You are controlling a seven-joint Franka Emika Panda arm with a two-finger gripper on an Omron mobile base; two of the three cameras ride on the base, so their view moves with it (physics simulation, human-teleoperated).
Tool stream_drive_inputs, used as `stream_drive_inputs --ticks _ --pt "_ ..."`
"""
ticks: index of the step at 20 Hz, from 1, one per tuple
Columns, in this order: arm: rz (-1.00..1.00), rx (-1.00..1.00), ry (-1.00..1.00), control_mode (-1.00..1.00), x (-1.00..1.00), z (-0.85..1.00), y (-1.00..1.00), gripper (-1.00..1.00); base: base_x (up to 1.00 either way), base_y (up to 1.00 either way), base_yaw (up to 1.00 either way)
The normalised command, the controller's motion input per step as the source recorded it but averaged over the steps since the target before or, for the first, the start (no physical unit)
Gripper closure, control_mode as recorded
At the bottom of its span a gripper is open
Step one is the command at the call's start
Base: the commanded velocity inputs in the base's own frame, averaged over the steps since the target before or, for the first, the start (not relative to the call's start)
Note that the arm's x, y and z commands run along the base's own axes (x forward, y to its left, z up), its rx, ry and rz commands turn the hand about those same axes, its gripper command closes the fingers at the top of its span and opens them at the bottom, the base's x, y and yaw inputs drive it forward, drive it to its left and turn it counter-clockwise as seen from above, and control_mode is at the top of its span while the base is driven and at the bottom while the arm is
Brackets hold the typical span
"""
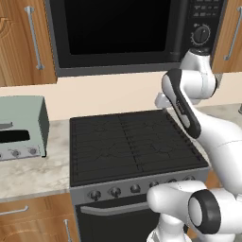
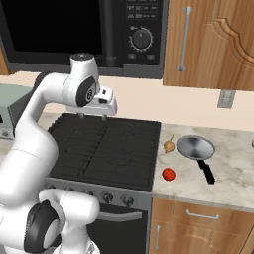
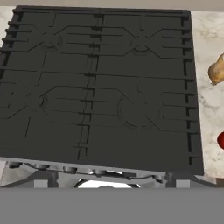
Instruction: Place the pan on the front left burner on the stove. Then place the tomato and the onion in the pan and turn on the front left burner.
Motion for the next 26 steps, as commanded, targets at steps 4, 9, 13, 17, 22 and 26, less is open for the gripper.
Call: stream_drive_inputs --ticks 4,9,13,17,22,26 --pt "0.0 0.0 0.0 -1.0 0.0 -0.01 -0.5 -1.0 0.0 0.0 0.0" --pt "0.0 0.0 0.0 -1.0 0.0 -0.04 -0.51 -1.0 0.0 0.0 0.0" --pt "0.0 0.0 0.0 -1.0 0.0 -0.08 -0.51 -1.0 0.0 0.0 0.0" --pt "-0.01 0.0 0.0 -1.0 0.0 -0.12 -0.5 -1.0 0.0 0.0 0.0" --pt "-0.02 0.0 0.0 -1.0 0.0 -0.12 -0.48 -1.0 0.0 0.0 0.0" --pt "-0.02 0.0 0.0 -1.0 0.0 -0.14 -0.5 -1.0 0.0 0.0 0.0"
